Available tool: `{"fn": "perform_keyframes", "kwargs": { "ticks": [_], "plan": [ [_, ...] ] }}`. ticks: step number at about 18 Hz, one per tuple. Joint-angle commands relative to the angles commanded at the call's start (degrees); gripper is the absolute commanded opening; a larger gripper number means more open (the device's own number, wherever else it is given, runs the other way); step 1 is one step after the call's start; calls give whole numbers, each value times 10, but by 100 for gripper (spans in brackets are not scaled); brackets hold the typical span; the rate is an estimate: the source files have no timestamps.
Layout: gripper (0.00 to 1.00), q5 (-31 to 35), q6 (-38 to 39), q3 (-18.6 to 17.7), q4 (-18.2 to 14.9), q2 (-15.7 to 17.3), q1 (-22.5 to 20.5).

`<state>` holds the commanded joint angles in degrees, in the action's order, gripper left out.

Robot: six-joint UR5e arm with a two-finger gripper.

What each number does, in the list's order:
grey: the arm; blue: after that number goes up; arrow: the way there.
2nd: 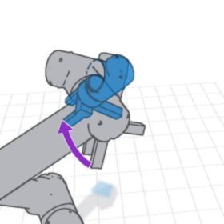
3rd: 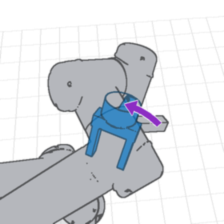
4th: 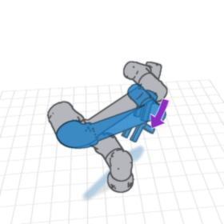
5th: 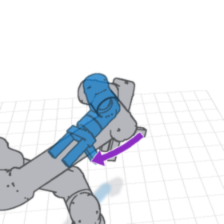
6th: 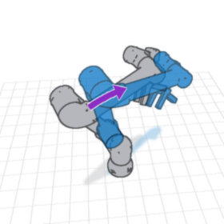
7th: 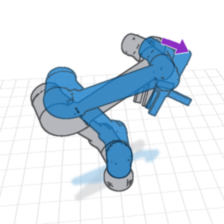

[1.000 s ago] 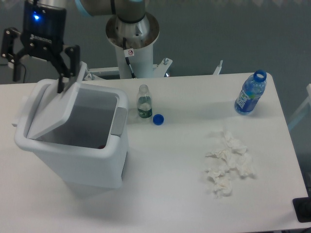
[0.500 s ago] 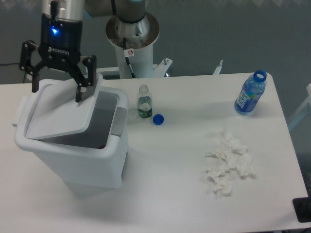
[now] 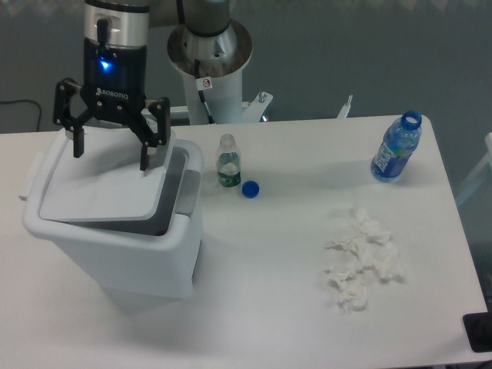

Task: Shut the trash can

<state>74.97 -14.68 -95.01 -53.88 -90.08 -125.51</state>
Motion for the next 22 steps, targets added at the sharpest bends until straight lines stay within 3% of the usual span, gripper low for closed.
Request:
{"fn": "perform_keyframes", "kwargs": {
  "ticks": [8,22],
  "plan": [
    [100,-1,-11,0,1,-25,-4],
    [100,0,-30,0,1,-36,-14]
  ]
}}
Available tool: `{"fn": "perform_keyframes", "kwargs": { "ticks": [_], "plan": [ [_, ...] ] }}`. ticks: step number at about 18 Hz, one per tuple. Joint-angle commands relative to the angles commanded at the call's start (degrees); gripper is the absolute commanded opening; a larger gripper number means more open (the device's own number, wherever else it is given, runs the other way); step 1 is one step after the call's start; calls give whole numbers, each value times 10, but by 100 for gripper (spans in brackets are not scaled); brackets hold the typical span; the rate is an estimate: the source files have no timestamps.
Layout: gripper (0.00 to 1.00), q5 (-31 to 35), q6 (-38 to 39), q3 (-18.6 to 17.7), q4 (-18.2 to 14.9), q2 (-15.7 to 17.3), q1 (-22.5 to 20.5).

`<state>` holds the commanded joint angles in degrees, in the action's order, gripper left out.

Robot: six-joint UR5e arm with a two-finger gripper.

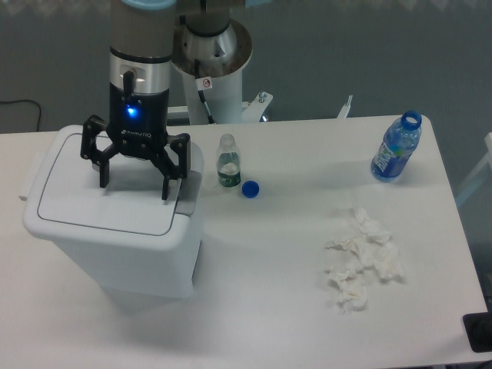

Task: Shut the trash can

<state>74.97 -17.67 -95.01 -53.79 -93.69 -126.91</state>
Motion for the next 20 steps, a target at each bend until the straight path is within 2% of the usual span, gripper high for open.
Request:
{"fn": "perform_keyframes", "kwargs": {
  "ticks": [10,14,20],
  "plan": [
    [100,-5,1,18,-1,9,-15],
    [100,-8,-1,25,0,23,-49],
    [100,-5,-137,26,-4,17,-125]
  ]
}}
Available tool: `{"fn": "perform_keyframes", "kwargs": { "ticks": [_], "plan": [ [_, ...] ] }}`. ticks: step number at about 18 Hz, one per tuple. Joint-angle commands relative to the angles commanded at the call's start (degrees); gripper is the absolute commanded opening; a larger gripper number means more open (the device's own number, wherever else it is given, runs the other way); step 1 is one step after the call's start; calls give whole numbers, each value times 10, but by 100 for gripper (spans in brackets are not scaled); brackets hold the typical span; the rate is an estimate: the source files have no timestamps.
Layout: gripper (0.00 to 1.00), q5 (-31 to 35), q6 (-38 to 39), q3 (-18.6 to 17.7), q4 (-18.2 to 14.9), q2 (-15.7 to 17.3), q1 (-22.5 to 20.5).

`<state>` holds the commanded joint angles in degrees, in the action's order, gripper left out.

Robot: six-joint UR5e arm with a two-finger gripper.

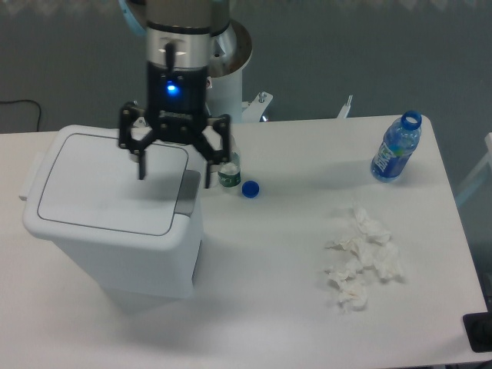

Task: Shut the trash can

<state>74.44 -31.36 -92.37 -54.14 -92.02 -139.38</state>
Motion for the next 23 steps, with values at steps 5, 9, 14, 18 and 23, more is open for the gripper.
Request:
{"fn": "perform_keyframes", "kwargs": {
  "ticks": [5,9,14,18,23],
  "plan": [
    [100,2,-134,-1,-2,-16,-76],
    [100,3,-275,-6,-9,-18,-130],
    [100,4,-448,1,-32,-29,-200],
    [100,7,-543,11,-28,-46,-236],
    [100,11,-578,8,-32,-52,-274]
  ]
}}
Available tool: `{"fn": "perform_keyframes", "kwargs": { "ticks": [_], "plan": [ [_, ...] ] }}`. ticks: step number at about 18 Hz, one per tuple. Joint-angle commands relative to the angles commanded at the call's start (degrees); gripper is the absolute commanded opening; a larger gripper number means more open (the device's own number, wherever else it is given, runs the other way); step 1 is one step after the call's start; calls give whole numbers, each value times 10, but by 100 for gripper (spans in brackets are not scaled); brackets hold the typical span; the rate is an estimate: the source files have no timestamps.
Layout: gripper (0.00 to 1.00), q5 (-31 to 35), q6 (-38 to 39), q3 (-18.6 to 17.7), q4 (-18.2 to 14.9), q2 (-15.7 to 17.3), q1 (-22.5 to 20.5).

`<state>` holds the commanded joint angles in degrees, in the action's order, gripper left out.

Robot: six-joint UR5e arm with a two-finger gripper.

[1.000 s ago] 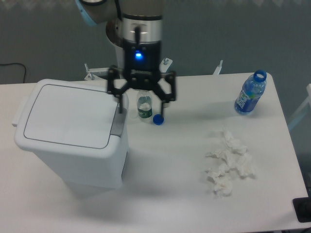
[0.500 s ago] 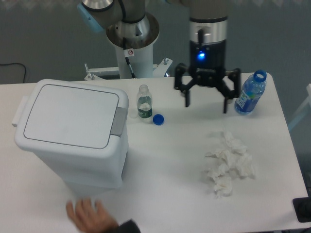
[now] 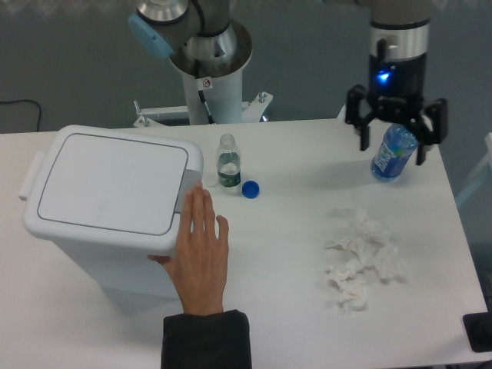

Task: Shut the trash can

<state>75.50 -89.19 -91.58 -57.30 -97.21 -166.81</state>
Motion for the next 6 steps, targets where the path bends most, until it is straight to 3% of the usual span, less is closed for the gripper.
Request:
{"fn": "perform_keyframes", "kwargs": {
  "ticks": [6],
  "plan": [
    [100,46,-34,-11,-20,10,-8]
  ]
}}
